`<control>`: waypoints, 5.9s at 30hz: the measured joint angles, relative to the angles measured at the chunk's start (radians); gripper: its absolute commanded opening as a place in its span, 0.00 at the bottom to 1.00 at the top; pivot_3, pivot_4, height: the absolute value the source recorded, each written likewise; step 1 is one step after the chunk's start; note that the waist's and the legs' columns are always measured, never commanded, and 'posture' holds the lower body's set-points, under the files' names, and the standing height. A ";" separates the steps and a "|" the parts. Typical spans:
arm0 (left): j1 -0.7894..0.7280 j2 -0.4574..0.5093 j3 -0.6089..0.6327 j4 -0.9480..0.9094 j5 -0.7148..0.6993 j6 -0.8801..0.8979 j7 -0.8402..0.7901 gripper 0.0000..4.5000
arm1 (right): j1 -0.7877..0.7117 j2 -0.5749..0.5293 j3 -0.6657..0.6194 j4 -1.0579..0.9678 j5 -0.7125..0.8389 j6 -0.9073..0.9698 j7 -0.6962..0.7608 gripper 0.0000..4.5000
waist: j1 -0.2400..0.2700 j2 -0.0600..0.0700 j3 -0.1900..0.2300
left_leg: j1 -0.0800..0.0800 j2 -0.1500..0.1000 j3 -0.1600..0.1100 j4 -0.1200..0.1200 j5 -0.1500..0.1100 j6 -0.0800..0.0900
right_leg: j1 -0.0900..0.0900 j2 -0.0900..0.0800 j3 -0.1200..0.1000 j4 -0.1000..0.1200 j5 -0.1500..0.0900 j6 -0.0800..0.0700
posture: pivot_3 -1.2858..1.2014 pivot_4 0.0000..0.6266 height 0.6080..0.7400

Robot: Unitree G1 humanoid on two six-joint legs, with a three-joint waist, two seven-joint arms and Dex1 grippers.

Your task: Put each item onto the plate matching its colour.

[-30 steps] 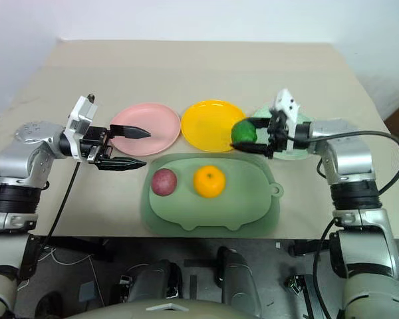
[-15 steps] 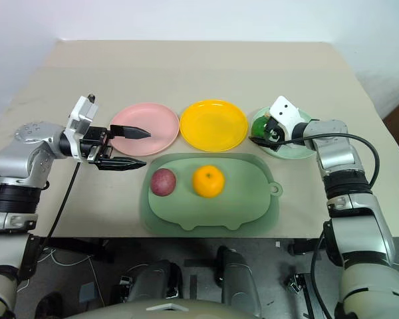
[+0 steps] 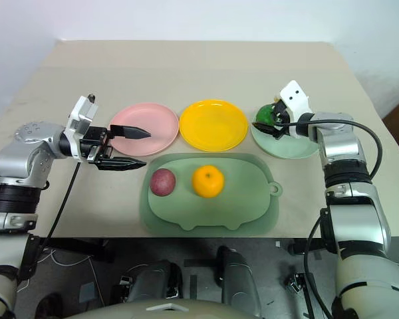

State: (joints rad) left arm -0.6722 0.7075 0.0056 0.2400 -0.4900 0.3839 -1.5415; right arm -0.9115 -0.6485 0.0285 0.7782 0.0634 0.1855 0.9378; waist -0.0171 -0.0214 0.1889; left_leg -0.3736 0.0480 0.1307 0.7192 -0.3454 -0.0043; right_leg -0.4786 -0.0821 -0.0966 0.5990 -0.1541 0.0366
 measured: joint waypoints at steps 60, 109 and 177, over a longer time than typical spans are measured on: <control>0.004 -0.002 0.001 -0.009 -0.002 0.002 0.000 1.00 | 0.406 0.052 0.208 -0.848 0.257 0.295 0.185 0.99 | 0.006 0.000 0.000 | 0.000 0.000 -0.001 0.000 0.000 0.000 | 0.000 0.000 0.000 0.000 0.000 0.000 | 0.52 0.24 0.72; 0.013 -0.001 0.009 -0.027 -0.003 0.021 0.009 1.00 | 0.092 0.250 0.000 -0.422 0.252 0.284 -0.171 0.84 | 0.002 -0.001 -0.001 | 0.000 0.000 -0.001 -0.001 0.000 0.000 | 0.000 0.000 -0.001 0.001 0.000 0.000 | 0.52 0.24 0.72; 0.108 -0.015 -0.148 -0.058 0.154 -0.107 0.029 1.00 | 0.322 0.111 0.071 -0.812 0.463 0.367 0.214 0.99 | 0.001 0.005 -0.094 | 0.000 0.000 -0.002 -0.002 0.000 0.000 | 0.003 0.001 -0.003 -0.001 0.000 0.000 | 0.52 0.00 0.72</control>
State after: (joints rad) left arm -0.5640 0.6930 -0.1427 0.1821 -0.3358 0.2769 -1.5125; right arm -0.5893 -0.5370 0.0993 -0.0335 0.5261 0.5521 1.1521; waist -0.0156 -0.0162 0.0944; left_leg -0.3734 0.0477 0.1292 0.7168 -0.3458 -0.0038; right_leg -0.4760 -0.0809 -0.0991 0.5975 -0.1540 0.0369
